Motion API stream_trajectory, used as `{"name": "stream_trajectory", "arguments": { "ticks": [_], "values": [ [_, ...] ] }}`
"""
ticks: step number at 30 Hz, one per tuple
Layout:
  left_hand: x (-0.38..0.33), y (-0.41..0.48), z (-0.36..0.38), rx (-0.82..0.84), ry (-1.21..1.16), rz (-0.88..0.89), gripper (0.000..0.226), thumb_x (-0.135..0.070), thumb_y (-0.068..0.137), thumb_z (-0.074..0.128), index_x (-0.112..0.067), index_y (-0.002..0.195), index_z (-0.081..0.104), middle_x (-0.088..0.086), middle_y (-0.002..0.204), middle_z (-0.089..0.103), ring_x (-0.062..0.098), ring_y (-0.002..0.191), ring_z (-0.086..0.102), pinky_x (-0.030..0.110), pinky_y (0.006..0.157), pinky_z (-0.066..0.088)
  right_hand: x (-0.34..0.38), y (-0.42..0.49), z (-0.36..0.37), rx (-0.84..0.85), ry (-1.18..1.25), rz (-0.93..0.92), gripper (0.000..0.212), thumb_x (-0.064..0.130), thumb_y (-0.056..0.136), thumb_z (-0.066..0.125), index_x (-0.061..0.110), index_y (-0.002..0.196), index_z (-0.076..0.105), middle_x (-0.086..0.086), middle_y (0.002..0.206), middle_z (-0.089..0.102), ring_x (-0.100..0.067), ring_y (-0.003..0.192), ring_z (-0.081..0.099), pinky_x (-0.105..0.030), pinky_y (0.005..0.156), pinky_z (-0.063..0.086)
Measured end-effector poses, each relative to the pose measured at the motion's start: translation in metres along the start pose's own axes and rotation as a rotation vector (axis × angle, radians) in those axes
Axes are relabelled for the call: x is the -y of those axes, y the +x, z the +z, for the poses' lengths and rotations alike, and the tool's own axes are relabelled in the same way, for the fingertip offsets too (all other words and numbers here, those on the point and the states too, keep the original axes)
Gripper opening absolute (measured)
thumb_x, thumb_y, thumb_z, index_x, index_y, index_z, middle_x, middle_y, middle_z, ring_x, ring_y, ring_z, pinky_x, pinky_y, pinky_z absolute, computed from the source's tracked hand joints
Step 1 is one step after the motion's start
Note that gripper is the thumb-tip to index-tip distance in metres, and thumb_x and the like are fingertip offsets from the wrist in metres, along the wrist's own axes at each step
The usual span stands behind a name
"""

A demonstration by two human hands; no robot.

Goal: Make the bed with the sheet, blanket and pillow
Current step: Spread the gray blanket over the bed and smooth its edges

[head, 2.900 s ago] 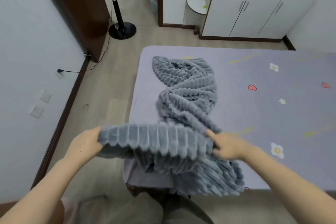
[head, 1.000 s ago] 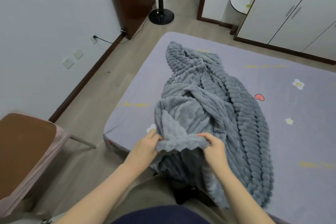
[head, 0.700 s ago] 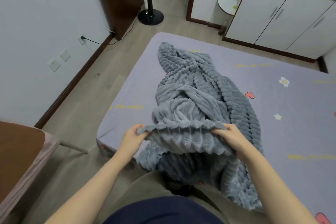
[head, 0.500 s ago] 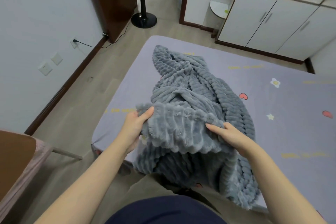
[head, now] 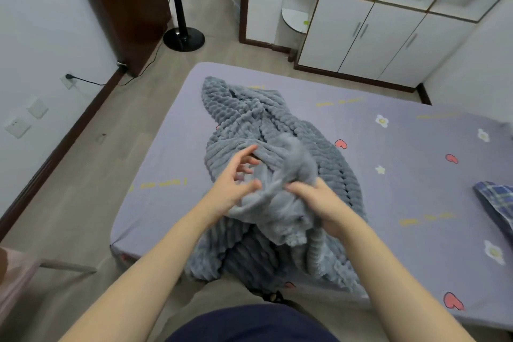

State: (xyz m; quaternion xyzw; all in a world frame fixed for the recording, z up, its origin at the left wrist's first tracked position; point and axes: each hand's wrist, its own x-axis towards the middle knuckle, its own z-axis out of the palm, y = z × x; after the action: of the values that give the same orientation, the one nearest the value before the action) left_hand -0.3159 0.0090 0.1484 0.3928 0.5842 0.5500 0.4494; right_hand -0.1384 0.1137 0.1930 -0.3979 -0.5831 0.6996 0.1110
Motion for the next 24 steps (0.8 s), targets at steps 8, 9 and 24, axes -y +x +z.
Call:
{"name": "stream_trajectory", "arguments": {
  "ticks": [8, 9, 24],
  "values": [
    [0.109, 0.020, 0.027, 0.384, 1.022, -0.294, 0.037, -0.052, 0.081, 0.062, -0.033, 0.112, 0.052, 0.001, 0.130, 0.045, 0.028, 0.122, 0.043, 0.057, 0.108, 0.026, 0.065, -0.041, -0.096, 0.080, 0.782, 0.034, 0.037, 0.036, 0.091, 0.050, 0.007, 0.081, 0.069, -0.010, 0.070, 0.070, -0.024, 0.068, 0.071, -0.033, 0.060, 0.059],
    [0.109, 0.025, 0.037, 0.344, 0.989, -0.308, 0.019, -0.046, 0.086, 0.057, -0.033, 0.098, 0.050, 0.000, 0.116, 0.053, 0.027, 0.112, 0.048, 0.058, 0.109, 0.021, 0.073, -0.043, -0.107, 0.078, 0.818, -0.067, 0.039, 0.034, 0.096, 0.045, 0.005, 0.088, 0.070, -0.012, 0.080, 0.072, -0.025, 0.081, 0.072, -0.036, 0.073, 0.059],
    [-0.091, 0.030, 0.120, 0.204, -0.274, 0.038, 0.012, -0.015, 0.101, 0.045, -0.007, 0.091, 0.048, 0.008, 0.075, 0.051, 0.017, 0.070, 0.050, 0.030, 0.067, 0.043, -0.036, 0.002, -0.036, -0.180, -0.771, 0.071, 0.046, 0.013, 0.089, 0.065, 0.003, 0.132, 0.051, -0.014, 0.131, 0.057, -0.027, 0.124, 0.053, -0.020, 0.089, 0.043]
  ]
}}
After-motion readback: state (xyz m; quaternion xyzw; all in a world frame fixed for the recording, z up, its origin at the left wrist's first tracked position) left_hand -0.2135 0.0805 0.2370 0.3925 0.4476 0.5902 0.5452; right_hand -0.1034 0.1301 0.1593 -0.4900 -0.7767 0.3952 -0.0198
